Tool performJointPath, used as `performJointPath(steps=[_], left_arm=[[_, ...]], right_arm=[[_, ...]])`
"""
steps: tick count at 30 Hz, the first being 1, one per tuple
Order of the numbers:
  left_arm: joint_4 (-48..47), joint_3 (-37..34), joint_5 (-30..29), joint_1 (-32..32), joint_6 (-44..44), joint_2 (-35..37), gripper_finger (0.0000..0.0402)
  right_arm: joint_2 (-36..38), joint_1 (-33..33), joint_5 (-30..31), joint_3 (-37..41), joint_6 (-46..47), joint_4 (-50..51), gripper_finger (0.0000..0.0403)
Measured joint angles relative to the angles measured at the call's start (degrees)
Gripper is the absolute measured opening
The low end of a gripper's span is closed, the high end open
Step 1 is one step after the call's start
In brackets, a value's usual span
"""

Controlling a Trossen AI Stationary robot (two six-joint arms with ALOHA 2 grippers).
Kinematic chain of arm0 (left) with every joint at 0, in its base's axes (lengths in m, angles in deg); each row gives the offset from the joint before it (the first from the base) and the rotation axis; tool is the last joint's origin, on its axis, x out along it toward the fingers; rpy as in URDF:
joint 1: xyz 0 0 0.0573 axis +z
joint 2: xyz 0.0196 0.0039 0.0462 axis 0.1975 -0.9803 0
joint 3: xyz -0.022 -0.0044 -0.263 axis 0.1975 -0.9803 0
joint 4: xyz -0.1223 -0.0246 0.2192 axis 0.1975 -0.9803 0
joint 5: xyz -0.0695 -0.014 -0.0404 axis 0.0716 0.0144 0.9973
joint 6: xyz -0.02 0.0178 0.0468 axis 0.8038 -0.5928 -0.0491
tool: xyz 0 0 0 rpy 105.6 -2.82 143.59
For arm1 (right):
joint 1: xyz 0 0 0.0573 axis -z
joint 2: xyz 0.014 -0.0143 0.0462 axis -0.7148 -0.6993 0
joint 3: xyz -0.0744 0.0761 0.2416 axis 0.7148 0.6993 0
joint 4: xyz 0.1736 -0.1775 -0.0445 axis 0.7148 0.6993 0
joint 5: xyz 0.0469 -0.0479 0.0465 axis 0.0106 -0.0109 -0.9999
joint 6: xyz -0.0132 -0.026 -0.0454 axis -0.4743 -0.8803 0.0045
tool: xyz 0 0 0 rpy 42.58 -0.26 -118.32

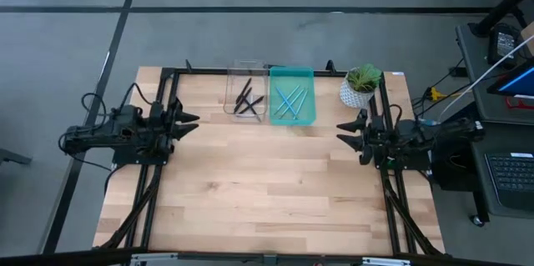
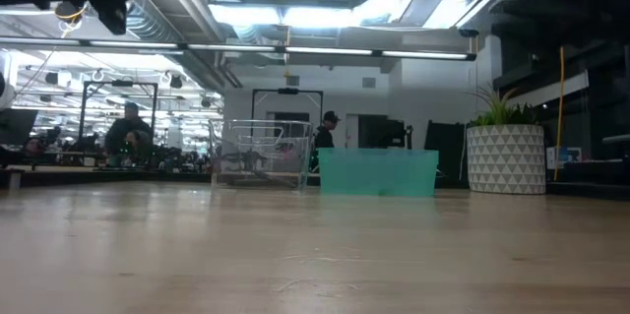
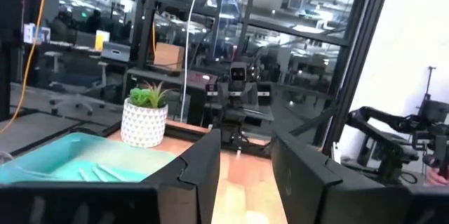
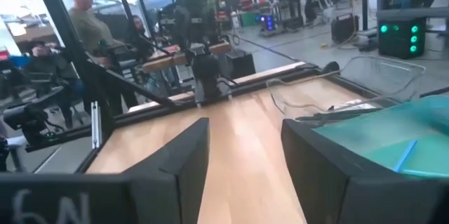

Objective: Sort pens & pencils
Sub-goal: Return to Home Position

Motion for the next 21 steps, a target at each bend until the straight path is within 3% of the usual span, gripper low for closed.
performJointPath(steps=[8,15,21], left_arm=[[5.93,-4.96,0.11,-0.02,0.28,0.42,0.0121],[17.95,-13.18,1.9,0.0,0.74,0.37,0.0121],[15.45,-13.53,1.96,-0.02,2.6,0.19,0.0121]], right_arm=[[8.36,0.0,-0.03,7.3,-0.39,-2.87,0.018],[8.67,0.0,0.28,7.63,0.03,-1.26,0.018],[8.65,0.0,0.33,7.63,-2.48,-0.66,0.018]])
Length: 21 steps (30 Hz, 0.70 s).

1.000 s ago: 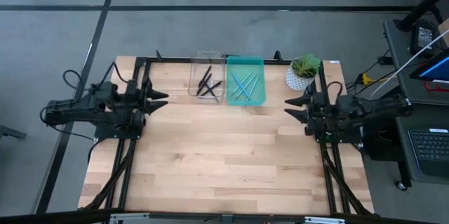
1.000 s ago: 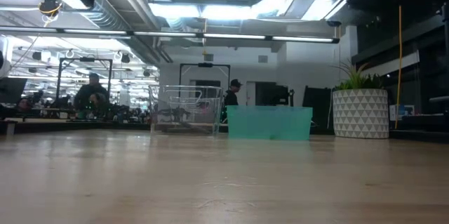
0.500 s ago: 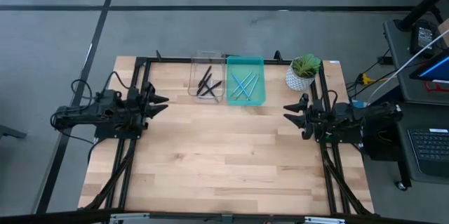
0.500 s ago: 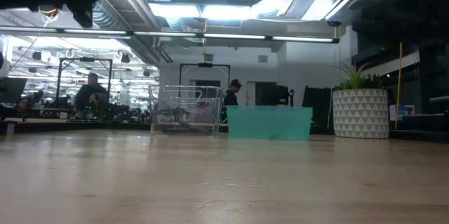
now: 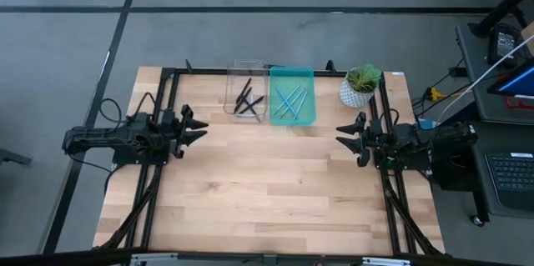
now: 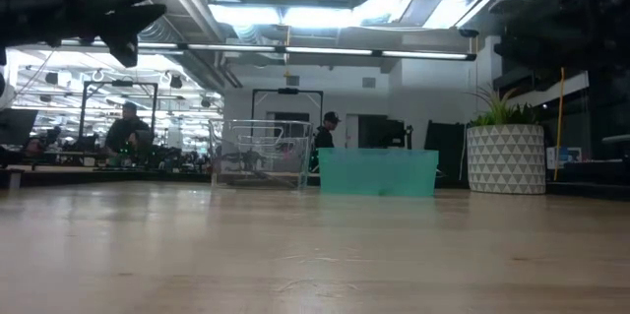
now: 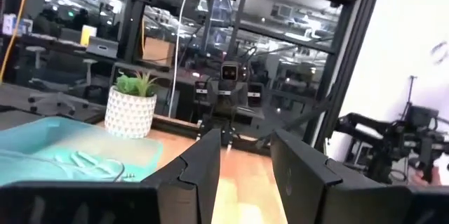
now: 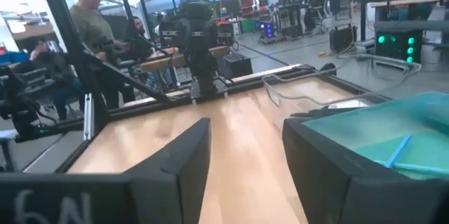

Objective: Sort pens & pencils
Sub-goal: Return to Home Position

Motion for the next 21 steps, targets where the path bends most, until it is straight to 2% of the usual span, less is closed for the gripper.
performJointPath(steps=[7,13,21], left_arm=[[-2.62,0.0,0.69,0.0,-1.89,0.02,0.0121],[-5.6,0.0,0.67,0.0,-0.61,0.04,0.0121],[-5.86,0.0,0.69,0.0,-0.51,0.04,0.0121]], right_arm=[[0.0,0.0,0.09,0.0,-4.75,0.01,0.018],[0.0,0.0,0.06,0.0,-4.51,0.04,0.018],[-0.02,0.02,-5.03,-0.07,-5.24,0.44,0.018]])
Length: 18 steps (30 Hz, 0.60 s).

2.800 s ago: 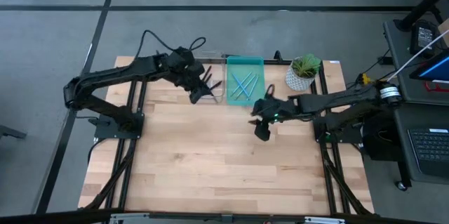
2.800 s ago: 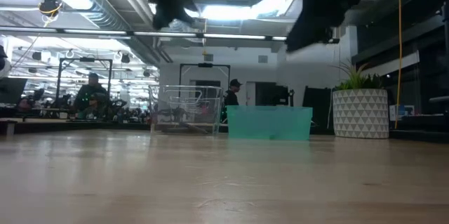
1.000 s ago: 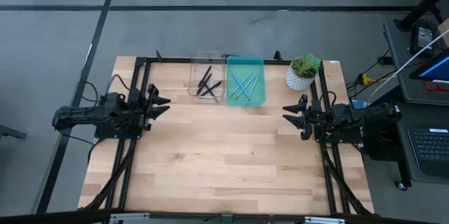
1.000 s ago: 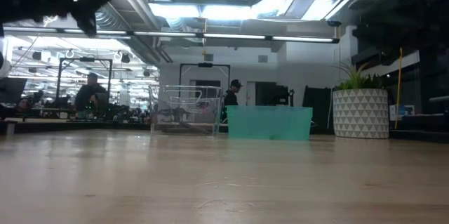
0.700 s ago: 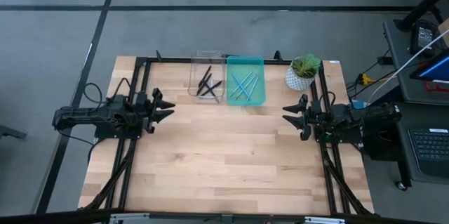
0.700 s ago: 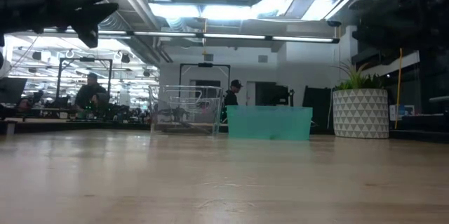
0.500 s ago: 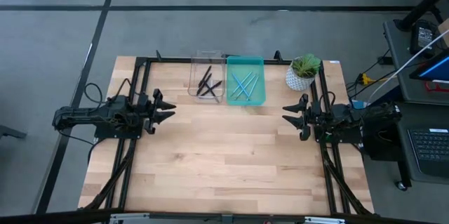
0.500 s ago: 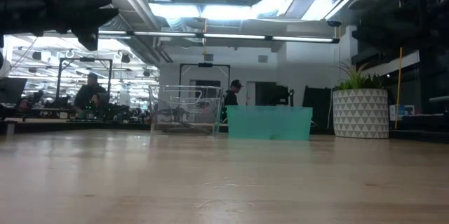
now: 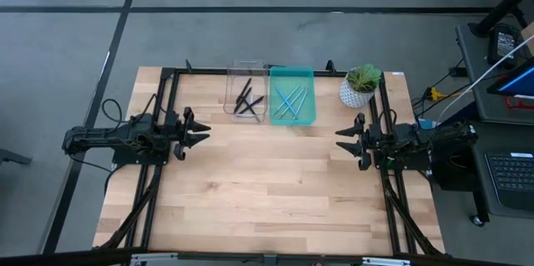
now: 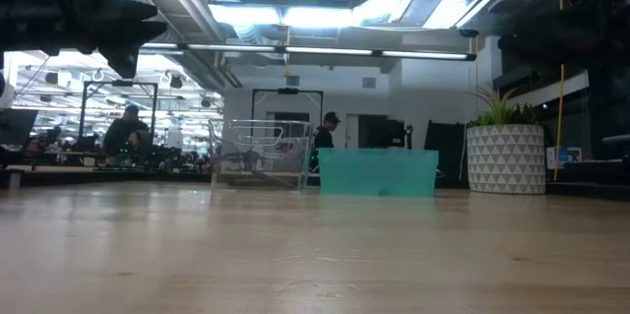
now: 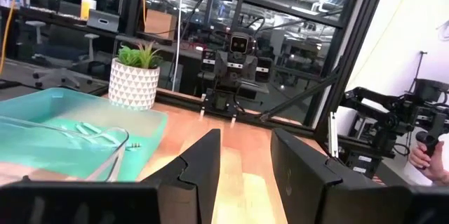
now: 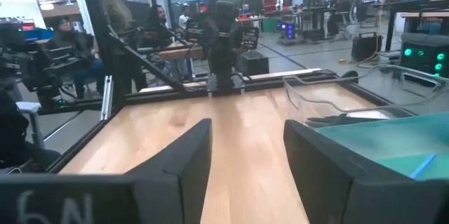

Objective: Sort pens & pencils
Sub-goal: Return to Home Position

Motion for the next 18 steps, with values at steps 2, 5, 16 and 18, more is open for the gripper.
performJointPath(steps=[2,5,16,18], left_arm=[[0.0,0.0,0.0,0.0,0.01,0.0,0.0121],[0.01,0.0,-0.02,0.0,0.02,0.0,0.0121],[0.04,-0.02,-0.02,0.0,0.04,0.0,0.0121],[0.04,-0.02,0.0,0.0,0.04,0.0,0.0121]], right_arm=[[0.0,0.0,-0.09,0.0,0.06,0.11,0.018],[0.0,0.0,-0.06,0.0,0.31,0.11,0.018],[0.0,0.0,-0.02,0.0,0.26,0.11,0.018],[0.0,0.0,-0.02,0.0,0.3,0.11,0.018]])
